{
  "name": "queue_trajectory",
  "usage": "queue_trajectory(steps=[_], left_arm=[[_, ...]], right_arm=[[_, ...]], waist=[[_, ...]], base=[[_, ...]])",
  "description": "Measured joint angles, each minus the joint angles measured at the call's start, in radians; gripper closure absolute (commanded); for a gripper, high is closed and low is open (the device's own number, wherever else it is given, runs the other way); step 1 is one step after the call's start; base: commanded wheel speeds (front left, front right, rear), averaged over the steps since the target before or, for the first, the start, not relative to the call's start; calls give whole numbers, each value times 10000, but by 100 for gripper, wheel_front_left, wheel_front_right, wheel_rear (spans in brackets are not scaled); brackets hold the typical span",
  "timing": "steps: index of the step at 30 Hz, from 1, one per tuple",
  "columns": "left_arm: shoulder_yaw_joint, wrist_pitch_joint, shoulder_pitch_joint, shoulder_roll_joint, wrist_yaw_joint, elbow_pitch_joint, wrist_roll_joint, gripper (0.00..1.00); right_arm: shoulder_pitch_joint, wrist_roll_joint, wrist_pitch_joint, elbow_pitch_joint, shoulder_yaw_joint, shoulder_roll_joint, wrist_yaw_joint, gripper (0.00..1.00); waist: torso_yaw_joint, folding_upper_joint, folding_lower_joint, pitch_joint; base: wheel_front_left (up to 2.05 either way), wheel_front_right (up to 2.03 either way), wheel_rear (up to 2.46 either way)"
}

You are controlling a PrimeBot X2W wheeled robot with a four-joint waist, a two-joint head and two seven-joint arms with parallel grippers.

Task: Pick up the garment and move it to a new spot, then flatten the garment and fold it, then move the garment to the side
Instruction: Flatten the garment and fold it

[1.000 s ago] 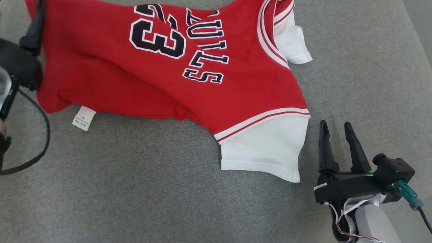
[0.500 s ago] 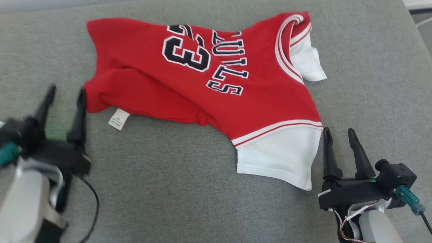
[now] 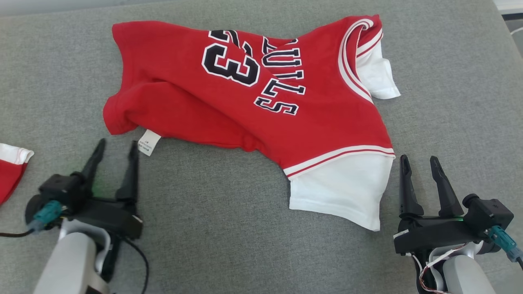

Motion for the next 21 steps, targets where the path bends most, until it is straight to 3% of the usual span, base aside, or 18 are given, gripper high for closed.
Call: queue_trajectory(steps=[17, 19, 21], left_arm=[[-1200, -33, -493, -19, 8, 779, -165, 0], [-1243, -42, -553, -21, 8, 955, -178, 23], [-1275, -48, -662, -40, 8, 1124, -176, 37]], right_arm=[[-139, -2, 0, 40, 59, 127, 0, 0], [-139, -4, 0, 48, 44, 138, 0, 0], [-139, -25, -2, 52, 38, 157, 0, 0]], waist=[[-290, -2, -1, 86], [-300, -2, -1, 89], [-309, -2, -1, 87]], base=[[0, 0, 0], [0, 0, 0], [0, 0, 0]])
